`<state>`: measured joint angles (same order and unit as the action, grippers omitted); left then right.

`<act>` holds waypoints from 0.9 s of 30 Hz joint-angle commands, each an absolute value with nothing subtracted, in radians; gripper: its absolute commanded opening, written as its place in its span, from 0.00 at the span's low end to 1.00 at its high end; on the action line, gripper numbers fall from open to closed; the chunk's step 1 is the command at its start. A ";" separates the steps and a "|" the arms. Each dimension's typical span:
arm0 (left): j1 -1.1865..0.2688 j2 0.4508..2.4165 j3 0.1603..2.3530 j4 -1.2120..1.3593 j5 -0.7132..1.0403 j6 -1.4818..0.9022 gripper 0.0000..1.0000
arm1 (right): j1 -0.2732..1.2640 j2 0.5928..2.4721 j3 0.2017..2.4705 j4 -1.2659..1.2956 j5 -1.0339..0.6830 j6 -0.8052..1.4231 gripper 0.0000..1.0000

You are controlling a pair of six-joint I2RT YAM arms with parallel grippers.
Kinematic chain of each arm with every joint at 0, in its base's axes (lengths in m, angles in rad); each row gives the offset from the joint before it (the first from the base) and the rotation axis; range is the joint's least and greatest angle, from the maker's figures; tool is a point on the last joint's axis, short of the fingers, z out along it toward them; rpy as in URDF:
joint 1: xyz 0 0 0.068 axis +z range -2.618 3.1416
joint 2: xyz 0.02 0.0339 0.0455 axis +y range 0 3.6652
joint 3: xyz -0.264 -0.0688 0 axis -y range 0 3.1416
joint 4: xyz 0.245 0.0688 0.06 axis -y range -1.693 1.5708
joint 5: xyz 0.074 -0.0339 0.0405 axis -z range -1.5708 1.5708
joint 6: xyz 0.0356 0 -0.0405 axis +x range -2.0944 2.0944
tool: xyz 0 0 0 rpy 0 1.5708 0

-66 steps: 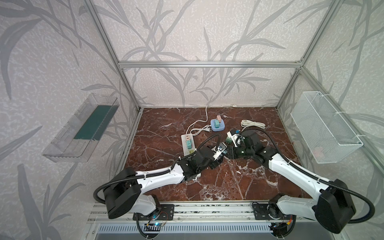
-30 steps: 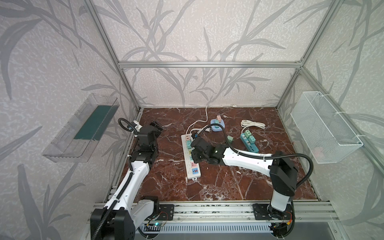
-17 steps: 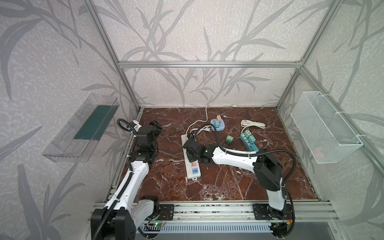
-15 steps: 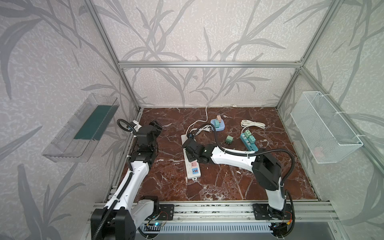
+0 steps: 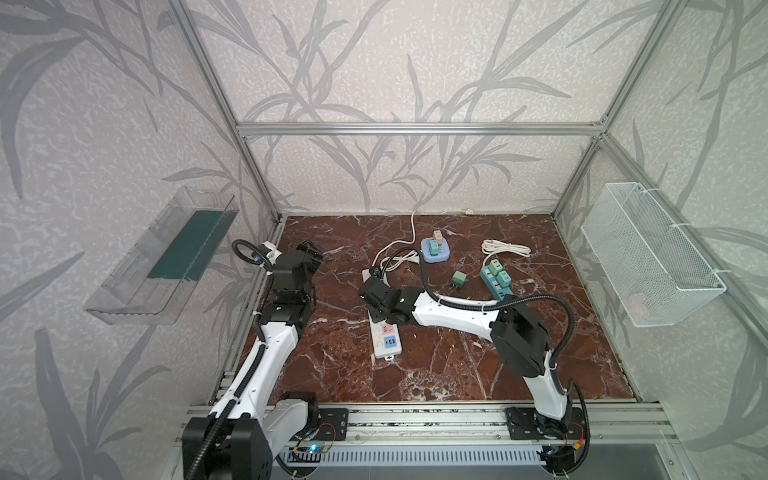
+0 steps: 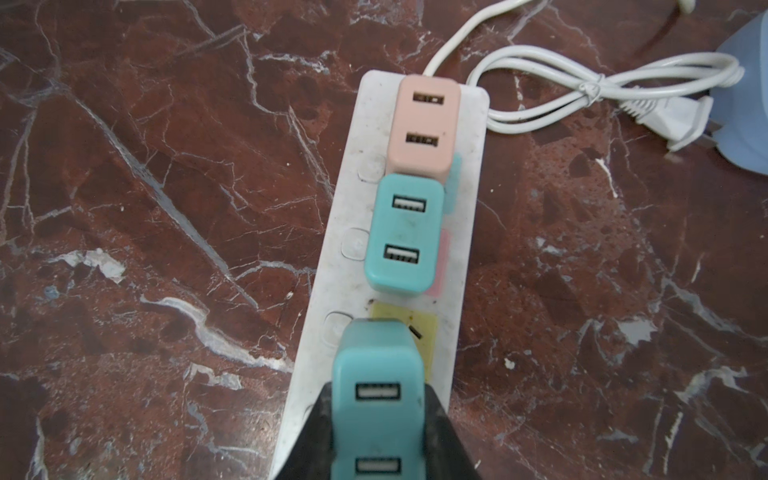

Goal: Insert the plug
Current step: 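Align the teal adapter over the socket beside the plugged teal adapter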

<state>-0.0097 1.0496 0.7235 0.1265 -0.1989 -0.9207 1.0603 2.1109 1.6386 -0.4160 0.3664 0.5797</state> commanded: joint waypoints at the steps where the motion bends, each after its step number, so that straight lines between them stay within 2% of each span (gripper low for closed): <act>1: -0.002 1.040 0.709 0.141 -0.202 -0.940 0.74 | 1.051 2.126 1.629 -0.419 0.412 0.608 0.00; 27: 0.009 1.050 0.707 0.147 -0.184 -0.958 0.73 | 1.042 2.142 1.666 -0.477 0.317 0.687 0.00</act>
<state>0.0013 1.0504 0.7223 0.1284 -0.1814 -0.9440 1.0451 2.1227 1.6531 -0.4171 0.3534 0.6670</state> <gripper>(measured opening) 0.735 0.276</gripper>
